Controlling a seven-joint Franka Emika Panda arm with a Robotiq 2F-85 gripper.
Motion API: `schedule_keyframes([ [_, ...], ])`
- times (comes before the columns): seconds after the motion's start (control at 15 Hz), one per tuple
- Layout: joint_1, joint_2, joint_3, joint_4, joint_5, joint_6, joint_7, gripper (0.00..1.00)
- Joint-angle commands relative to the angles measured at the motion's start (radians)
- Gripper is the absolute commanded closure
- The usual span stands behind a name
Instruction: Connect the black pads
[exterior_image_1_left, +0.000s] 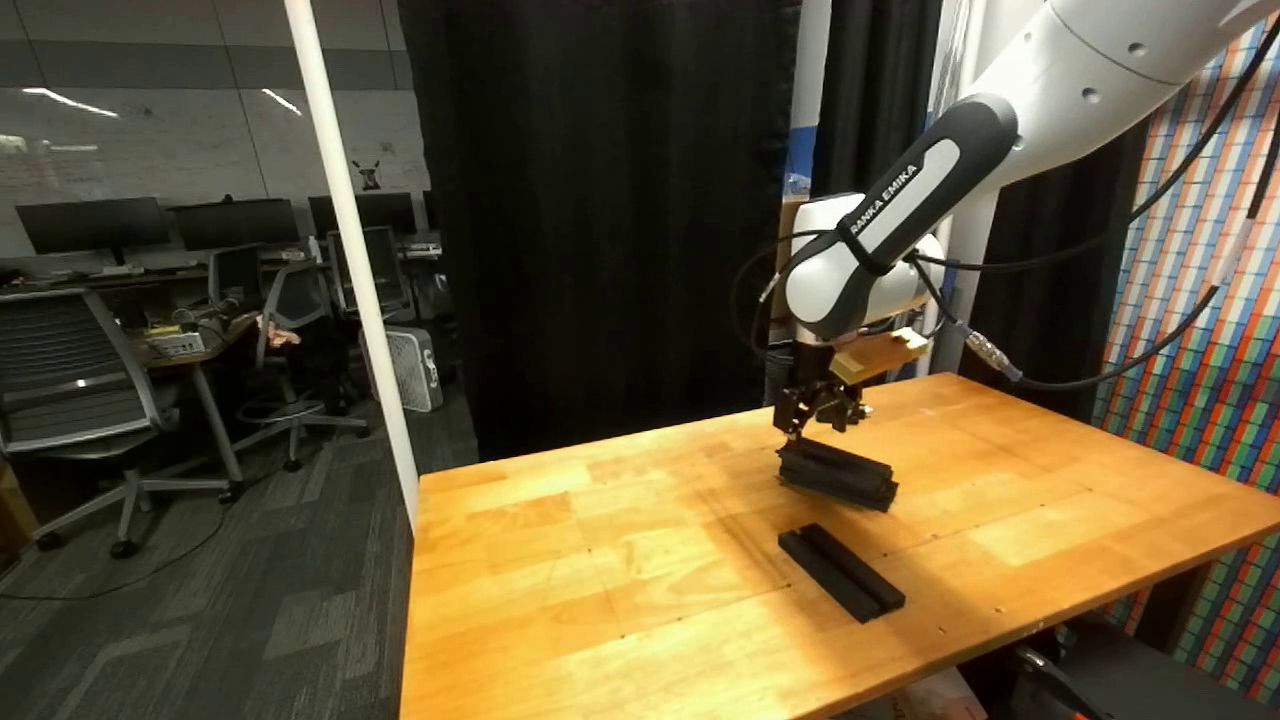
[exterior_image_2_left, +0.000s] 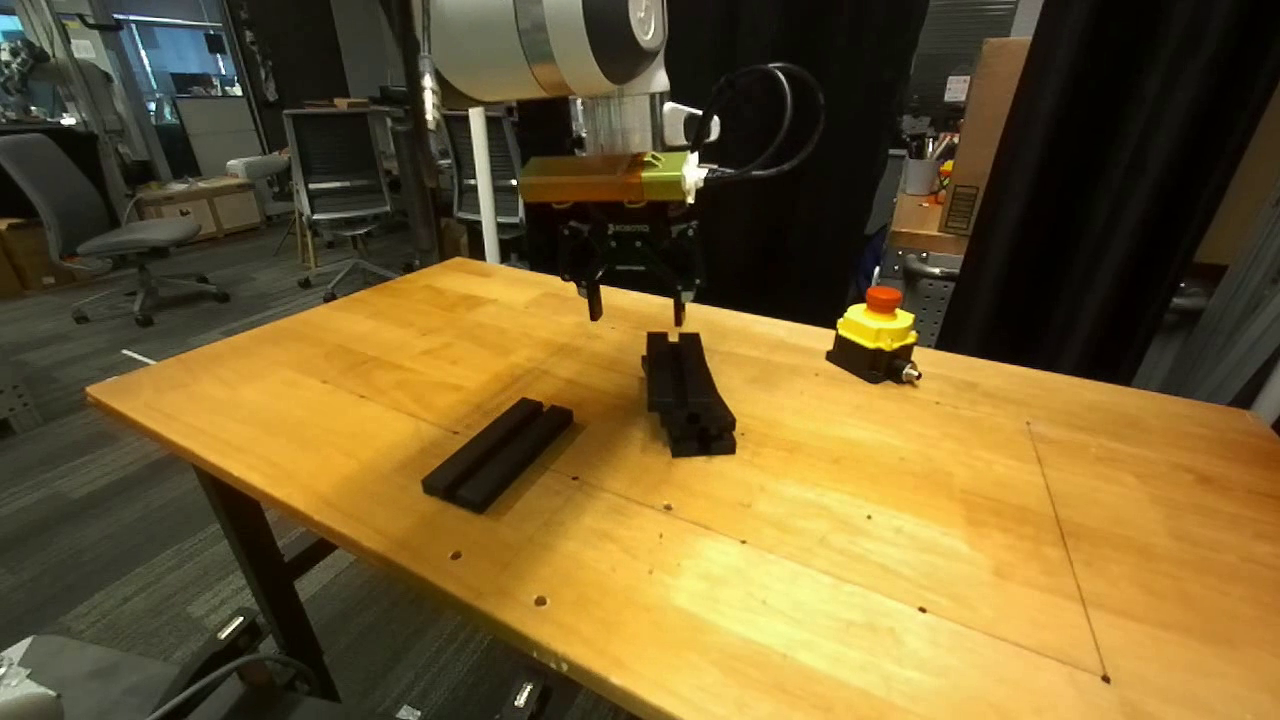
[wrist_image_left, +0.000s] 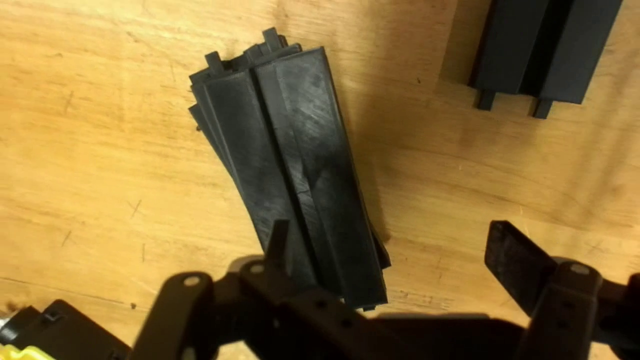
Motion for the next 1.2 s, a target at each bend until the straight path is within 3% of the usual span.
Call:
schedule_keyframes([
  [0.0,0.018,-0.032,0.013,-0.014,0.038,-0.045,0.098,0.0],
  [0.6,0.036,-0.042,0.05,-0.047,0.22,-0.138,0.162,0.0],
  [0.87,0.048,-0.047,0.057,-0.083,0.23,-0.121,0.193,0.0],
  [1.13,0.09,-0.046,0.084,-0.148,0.175,-0.027,0.284,0.0],
])
